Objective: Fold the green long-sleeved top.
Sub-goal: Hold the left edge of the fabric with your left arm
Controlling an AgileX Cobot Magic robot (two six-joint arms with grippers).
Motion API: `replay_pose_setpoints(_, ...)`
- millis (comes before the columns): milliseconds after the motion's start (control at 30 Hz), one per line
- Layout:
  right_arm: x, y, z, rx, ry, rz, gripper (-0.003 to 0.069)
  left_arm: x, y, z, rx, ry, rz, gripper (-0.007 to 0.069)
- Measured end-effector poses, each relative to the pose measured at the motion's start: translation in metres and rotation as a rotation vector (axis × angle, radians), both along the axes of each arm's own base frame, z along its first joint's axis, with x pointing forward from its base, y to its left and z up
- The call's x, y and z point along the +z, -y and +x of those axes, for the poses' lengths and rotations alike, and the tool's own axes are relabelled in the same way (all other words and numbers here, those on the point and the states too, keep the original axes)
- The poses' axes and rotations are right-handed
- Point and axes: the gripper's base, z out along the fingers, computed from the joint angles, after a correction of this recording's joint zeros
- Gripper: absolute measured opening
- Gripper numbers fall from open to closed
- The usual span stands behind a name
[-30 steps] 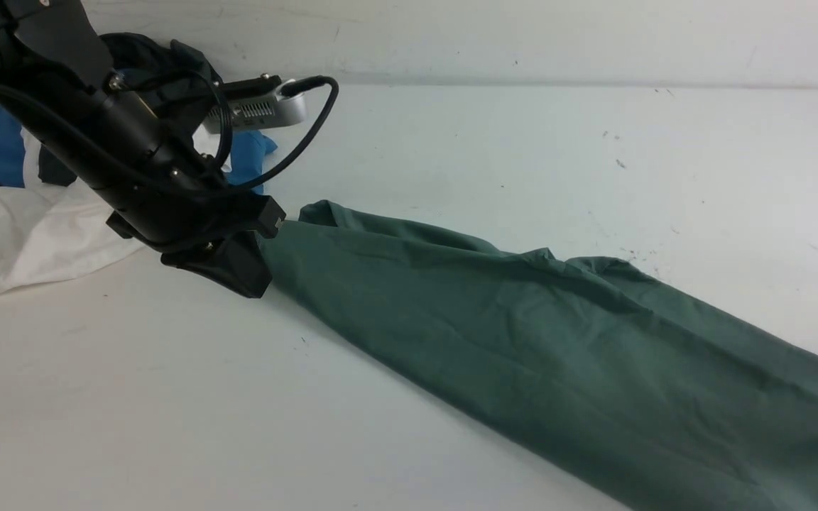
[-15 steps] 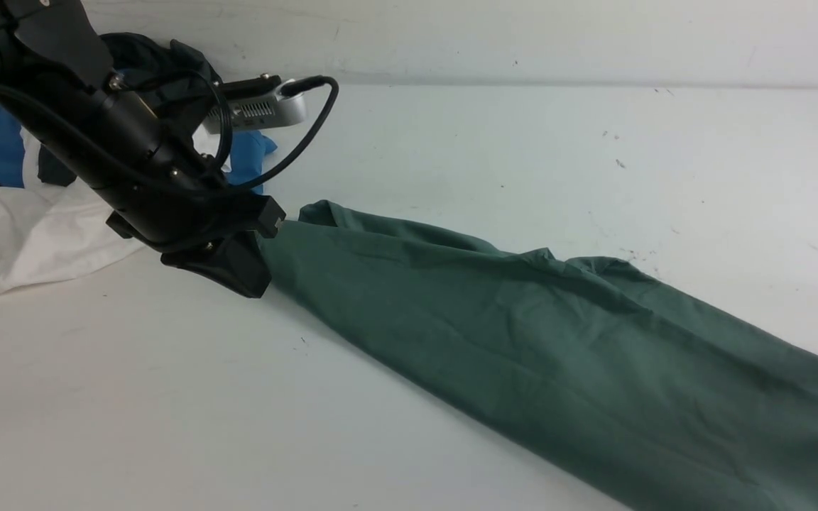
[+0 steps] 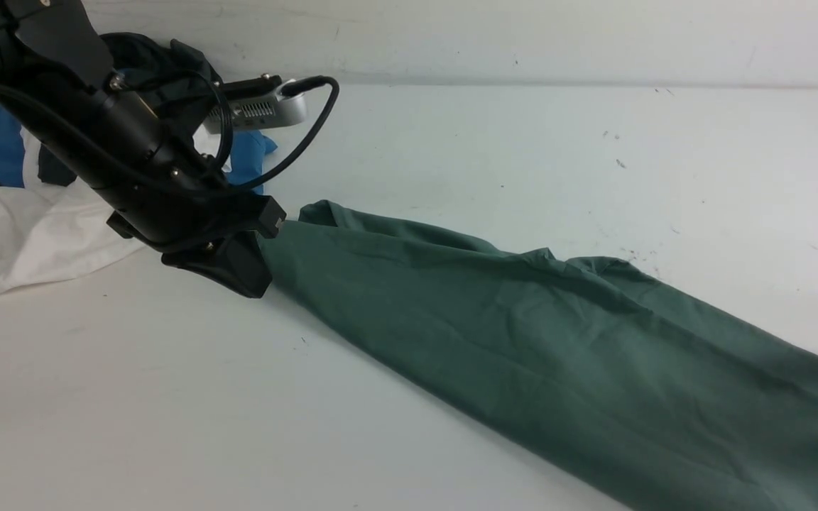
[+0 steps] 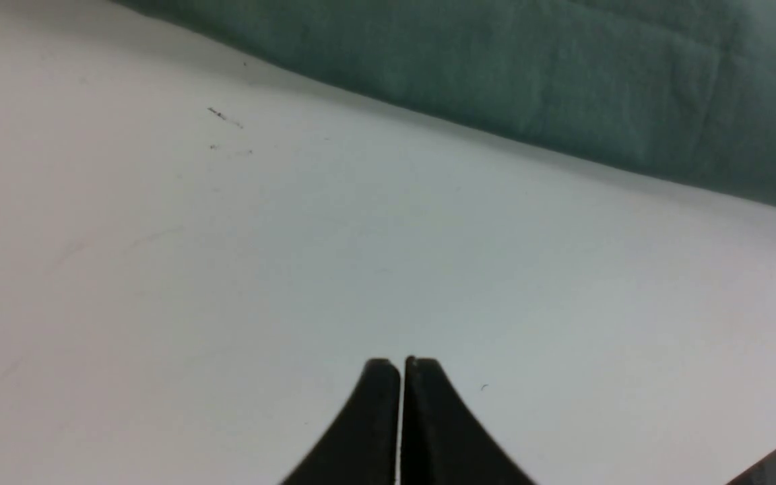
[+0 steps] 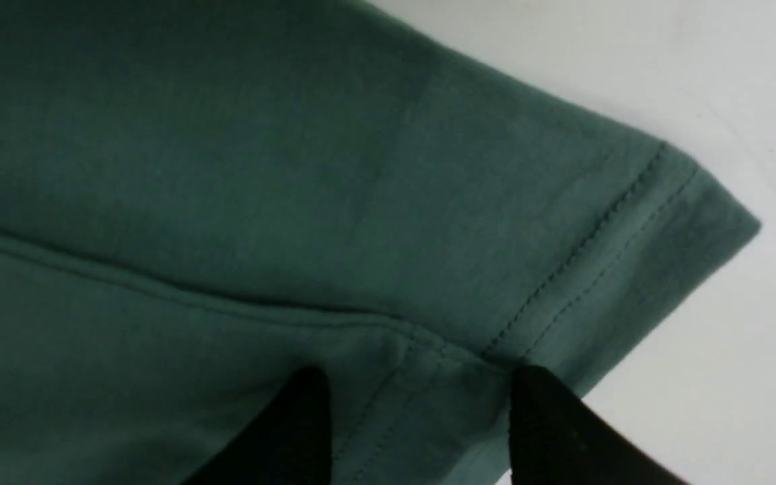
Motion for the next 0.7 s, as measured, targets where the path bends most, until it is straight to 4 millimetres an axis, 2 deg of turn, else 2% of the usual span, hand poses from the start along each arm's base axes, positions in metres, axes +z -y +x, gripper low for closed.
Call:
replay_pose_setpoints(67,0.0,0.0,0.0,0.008,0.001,0.005,0.0334,0.0,0.0,0.0,0.0,0.0,0.0,-0.0004)
replay_pose_setpoints(167,0.0,-0.002,0.0,0.026,0.001,0.027,0.0273,0.0,0.0,0.0,0.0,0.0,0.0,-0.0004)
replay_pose_setpoints(233,0.0,-0.004,0.0,0.052,0.0,0.052,0.0142,0.0,0.0,0.0,0.0,0.0,0.0,-0.0004)
replay_pose_setpoints(267,0.0,-0.004,0.0,0.054,0.0,0.054,0.013,0.0,0.0,0.0,0.0,0.0,0.0,-0.0004)
replay_pose_setpoints(300,0.001,-0.004,0.001,0.06,0.001,0.057,0.0047,0.0,0.0,0.0,0.0,0.0,0.0,-0.0004)
replay_pose_setpoints(333,0.002,-0.004,0.002,0.059,0.001,0.057,0.0031,0.0,0.0,0.0,0.0,0.0,0.0,-0.0004)
replay_pose_setpoints(467,0.017,-0.001,0.012,0.047,0.046,0.046,0.0018,0.0,0.0,0.0,0.0,0.0,0.0,-0.0004)
replay_pose_setpoints(600,0.044,0.003,0.022,0.034,0.134,0.002,0.0018,0.0,0.0,0.0,0.0,0.0,-0.001,-0.0004)
replay_pose_setpoints(633,0.058,0.007,0.025,0.031,0.173,-0.043,0.0018,0.0,0.0,0.0,0.0,0.0,-0.001,-0.0004)
replay_pose_setpoints(700,0.073,0.012,0.026,0.033,0.205,-0.105,0.0018,0.0,0.0,0.0,0.0,0.0,-0.001,-0.0004)
